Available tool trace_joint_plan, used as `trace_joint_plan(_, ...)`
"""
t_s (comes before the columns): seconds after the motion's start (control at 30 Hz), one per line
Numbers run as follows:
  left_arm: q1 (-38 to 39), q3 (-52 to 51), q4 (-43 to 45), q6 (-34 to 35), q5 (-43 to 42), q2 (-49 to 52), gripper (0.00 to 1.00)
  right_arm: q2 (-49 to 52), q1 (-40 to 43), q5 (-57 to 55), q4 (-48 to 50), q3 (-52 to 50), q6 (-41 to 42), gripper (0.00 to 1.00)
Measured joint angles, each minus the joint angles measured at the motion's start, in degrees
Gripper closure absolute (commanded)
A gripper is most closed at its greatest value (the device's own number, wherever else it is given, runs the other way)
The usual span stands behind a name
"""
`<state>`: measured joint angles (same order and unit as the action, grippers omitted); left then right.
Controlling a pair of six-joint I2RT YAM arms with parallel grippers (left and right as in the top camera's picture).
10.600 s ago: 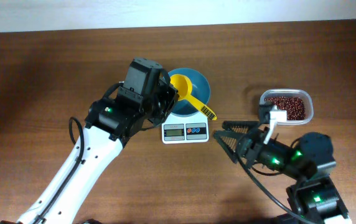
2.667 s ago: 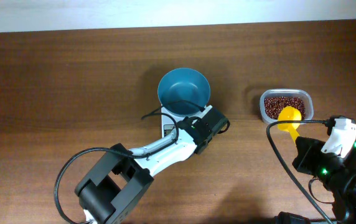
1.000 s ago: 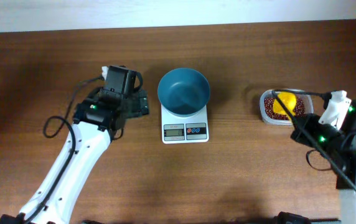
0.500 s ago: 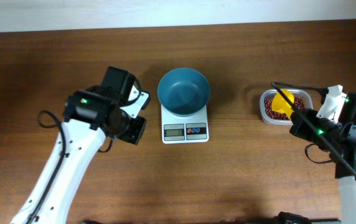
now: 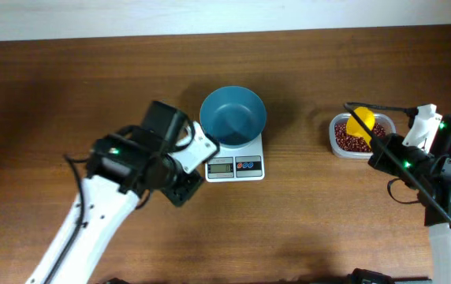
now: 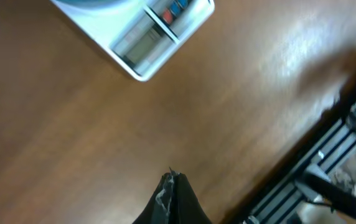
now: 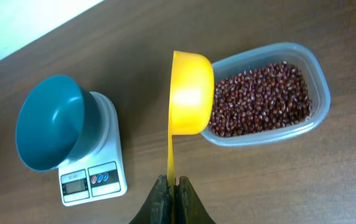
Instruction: Scoop item into bowl and weigh 50g on scale
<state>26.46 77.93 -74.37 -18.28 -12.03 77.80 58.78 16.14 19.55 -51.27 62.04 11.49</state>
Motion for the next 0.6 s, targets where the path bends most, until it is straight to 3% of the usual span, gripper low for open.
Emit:
trace_joint_plan(0.13, 0.9, -1.2, 0.0, -0.2, -0.2, 0.1, 0.99, 0.0, 0.0, 0.0, 0.8, 0.0, -0.2, 0.96)
trace_joint_plan(0.3, 0.9, -1.2, -0.2, -0.4, -0.2, -1.5, 0.88, 0.0, 0.0, 0.0, 0.8, 0.0, -1.1, 0.96)
trace_joint_plan(0.37, 0.9, -1.2, -0.2, -0.5, -0.2, -2.7, 0.66, 0.0, 0.0, 0.0, 0.8, 0.0, -1.2, 0.96)
trace_joint_plan(0.4, 0.9, -1.2, -0.3, -0.5, -0.2, -3.3, 0.42, 0.0, 0.0, 0.0, 0.8, 0.0, -1.2, 0.96)
trace_joint_plan(0.43, 0.9, -1.2, -0.4, -1.0, -0.2, -3.8, 0.01, 0.0, 0.0, 0.0, 0.8, 0.0, -1.2, 0.96)
trace_joint_plan(0.6, 0.9, -1.2, -1.3, -1.0, -0.4, -4.4, 0.01, 0.0, 0.0, 0.0, 0.8, 0.0, -1.2, 0.96)
